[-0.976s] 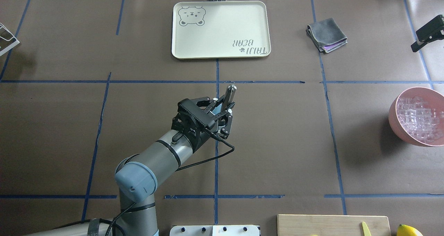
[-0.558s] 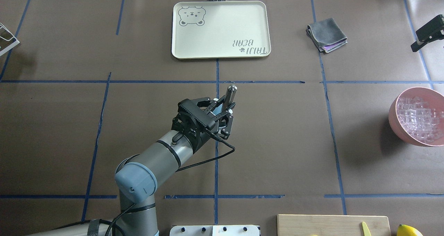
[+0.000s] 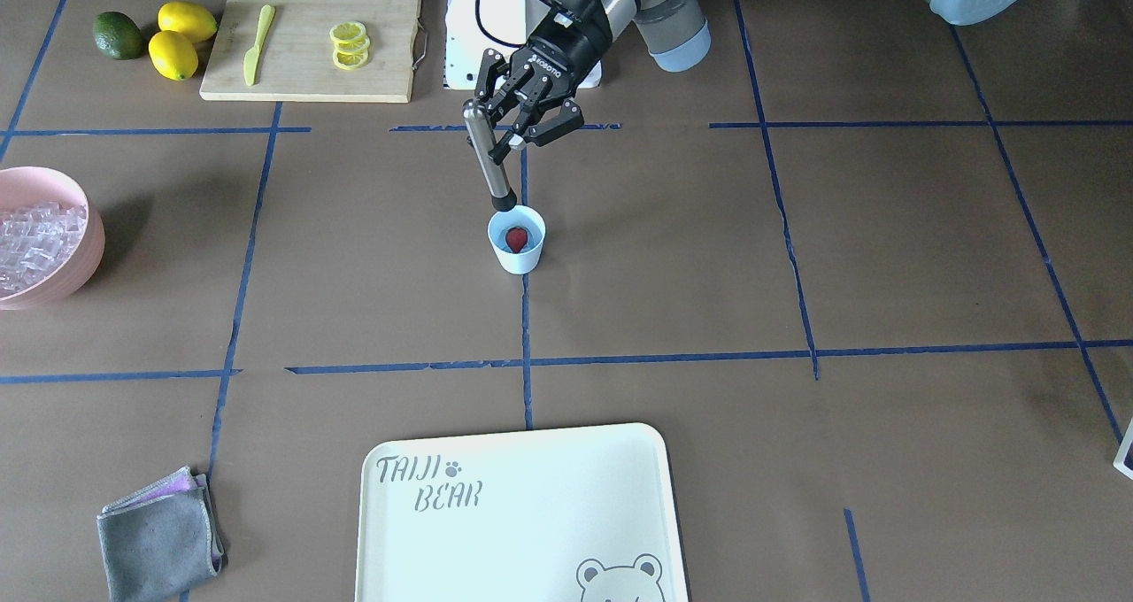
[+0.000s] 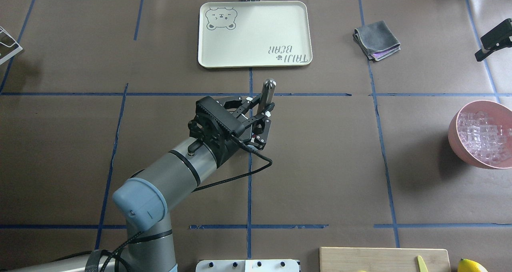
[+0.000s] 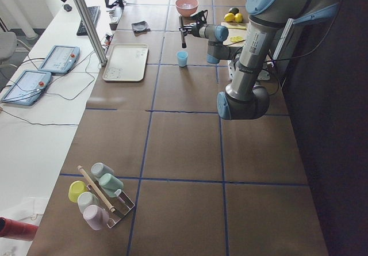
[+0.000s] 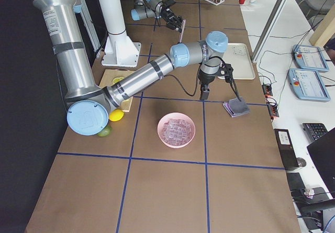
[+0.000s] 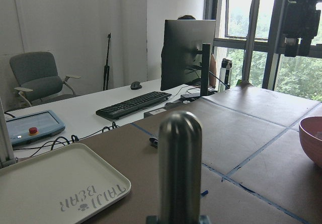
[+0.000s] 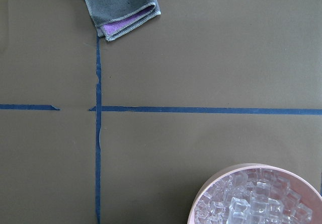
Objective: Mash ice and strawberries in cup
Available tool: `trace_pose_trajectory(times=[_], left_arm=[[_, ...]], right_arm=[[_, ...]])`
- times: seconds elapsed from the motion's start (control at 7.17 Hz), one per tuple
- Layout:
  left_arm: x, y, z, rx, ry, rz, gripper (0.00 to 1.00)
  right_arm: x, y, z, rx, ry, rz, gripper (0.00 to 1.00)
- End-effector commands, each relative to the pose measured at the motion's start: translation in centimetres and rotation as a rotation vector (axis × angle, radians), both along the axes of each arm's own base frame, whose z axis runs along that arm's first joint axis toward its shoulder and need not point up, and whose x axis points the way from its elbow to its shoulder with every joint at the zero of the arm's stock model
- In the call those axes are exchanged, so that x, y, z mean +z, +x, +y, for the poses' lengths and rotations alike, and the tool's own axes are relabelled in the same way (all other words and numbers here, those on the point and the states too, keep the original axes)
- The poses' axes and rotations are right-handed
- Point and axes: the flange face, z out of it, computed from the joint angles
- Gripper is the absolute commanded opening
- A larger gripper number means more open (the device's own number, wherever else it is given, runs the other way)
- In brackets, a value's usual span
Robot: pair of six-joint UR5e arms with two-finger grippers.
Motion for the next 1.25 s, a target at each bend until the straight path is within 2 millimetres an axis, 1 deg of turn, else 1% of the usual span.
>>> trace_pose_trajectory(times=[0.0, 0.14, 0.28, 0.42, 0.56, 0.7, 0.84, 0.98, 1.12], left_arm=[[-2.5, -4.6, -2.6, -0.052, -0.042, -0.109, 0.00], [-0.5, -5.4, -4.3, -0.060, -0.114, -0.107, 0.00], [1.8, -7.1, -7.3, -0.023, -0.219, -0.100, 0.00], [4.5, -9.6, -10.6, 0.048, -0.312, -0.149, 0.00], [7.8, -12.8, -13.6, 0.102, -0.406, -0.238, 0.00], [11.5, -16.2, -15.6, 0.149, -0.507, -0.299, 0.00], [17.4, -19.3, -16.0, 0.207, -0.624, -0.354, 0.00], [23.6, -23.2, -16.0, 0.284, -0.754, -0.377, 0.00], [27.4, -27.1, -17.0, 0.375, -0.888, -0.351, 0.00]], right_arm=[[0.3, 0.2, 0.1, -0.001, -0.002, 0.001, 1.00], [0.9, 0.4, 0.3, -0.008, -0.002, 0.003, 1.00], [1.7, 1.2, 0.4, -0.014, 0.005, 0.006, 1.00], [2.6, 2.5, 0.8, -0.015, 0.014, 0.008, 1.00], [4.0, 3.8, 1.4, -0.028, 0.024, 0.012, 1.00], [5.4, 5.2, 2.1, -0.035, 0.030, 0.013, 1.00], [6.7, 6.1, 2.8, -0.039, 0.028, 0.015, 1.00], [9.0, 7.3, 3.9, -0.056, 0.023, 0.018, 1.00], [10.8, 9.0, 3.7, -0.053, 0.018, 0.019, 1.00]])
